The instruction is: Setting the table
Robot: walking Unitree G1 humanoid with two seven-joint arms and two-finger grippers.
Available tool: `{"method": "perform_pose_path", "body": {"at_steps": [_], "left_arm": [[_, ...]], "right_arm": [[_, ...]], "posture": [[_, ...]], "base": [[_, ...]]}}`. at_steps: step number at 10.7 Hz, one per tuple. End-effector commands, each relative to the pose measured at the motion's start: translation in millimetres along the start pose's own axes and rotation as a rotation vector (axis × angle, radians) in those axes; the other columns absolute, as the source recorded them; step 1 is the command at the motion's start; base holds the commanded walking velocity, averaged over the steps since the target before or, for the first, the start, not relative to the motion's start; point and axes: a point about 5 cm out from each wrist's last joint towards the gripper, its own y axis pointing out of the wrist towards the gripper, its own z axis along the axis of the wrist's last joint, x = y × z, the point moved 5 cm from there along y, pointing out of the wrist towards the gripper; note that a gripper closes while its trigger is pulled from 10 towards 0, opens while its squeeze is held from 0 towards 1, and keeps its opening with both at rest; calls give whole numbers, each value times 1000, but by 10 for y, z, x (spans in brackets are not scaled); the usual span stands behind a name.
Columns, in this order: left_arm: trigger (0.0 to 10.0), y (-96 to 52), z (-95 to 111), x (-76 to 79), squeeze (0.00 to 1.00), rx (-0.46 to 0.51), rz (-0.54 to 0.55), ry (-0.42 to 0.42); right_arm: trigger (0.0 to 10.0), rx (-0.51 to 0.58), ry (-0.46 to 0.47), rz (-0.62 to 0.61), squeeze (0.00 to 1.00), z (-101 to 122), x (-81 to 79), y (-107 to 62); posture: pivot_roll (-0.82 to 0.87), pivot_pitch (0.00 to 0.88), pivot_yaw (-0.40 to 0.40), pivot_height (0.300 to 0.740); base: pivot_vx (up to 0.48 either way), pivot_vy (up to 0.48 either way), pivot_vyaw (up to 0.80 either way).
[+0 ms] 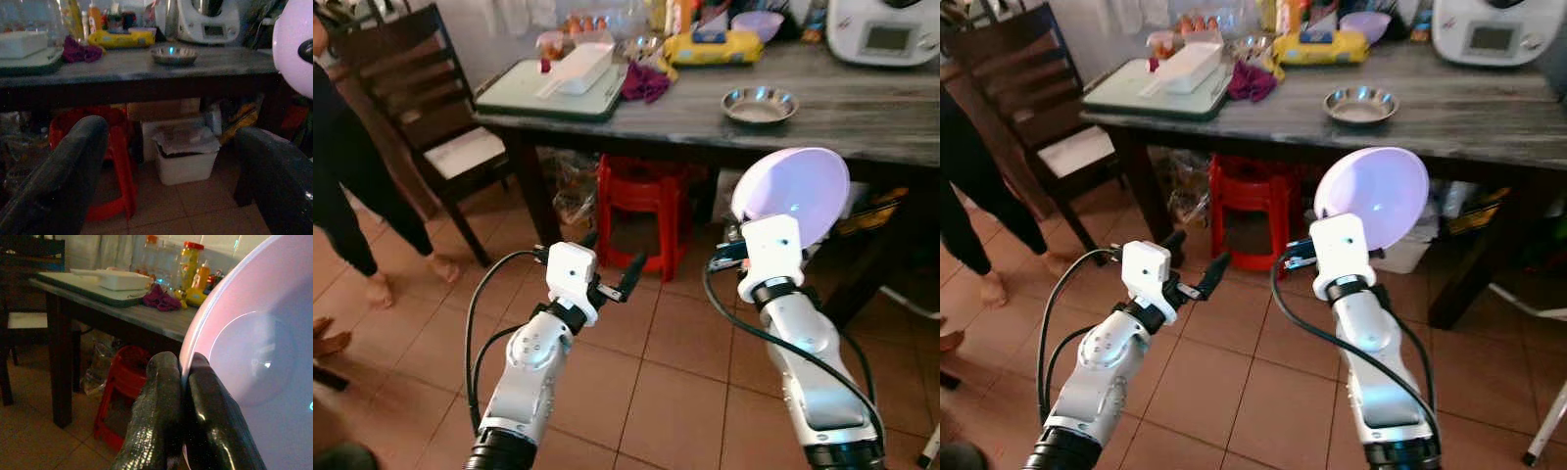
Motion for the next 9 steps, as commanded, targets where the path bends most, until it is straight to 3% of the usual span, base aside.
{"method": "perform_pose_path", "body": {"at_steps": [1, 6, 9], "left_arm": [[10000, -4, 58, 4, 0, 19, -12, 12], [10000, 0, 63, 34, 0, 23, -31, 1], [10000, 9, 66, 45, 0, 25, -37, 0]], "right_arm": [[10000, 18, 9, -4, 0, 48, -1, 0], [10000, 18, 18, -3, 0, 46, -6, 4], [10000, 39, -11, 12, 0, 83, -30, 5]], "posture": [[-203, 71, 71, 740], [-204, 72, 74, 740], [-205, 69, 74, 740]], "base": [[352, 0, 0], [416, 0, -701], [449, 0, 148]]}}
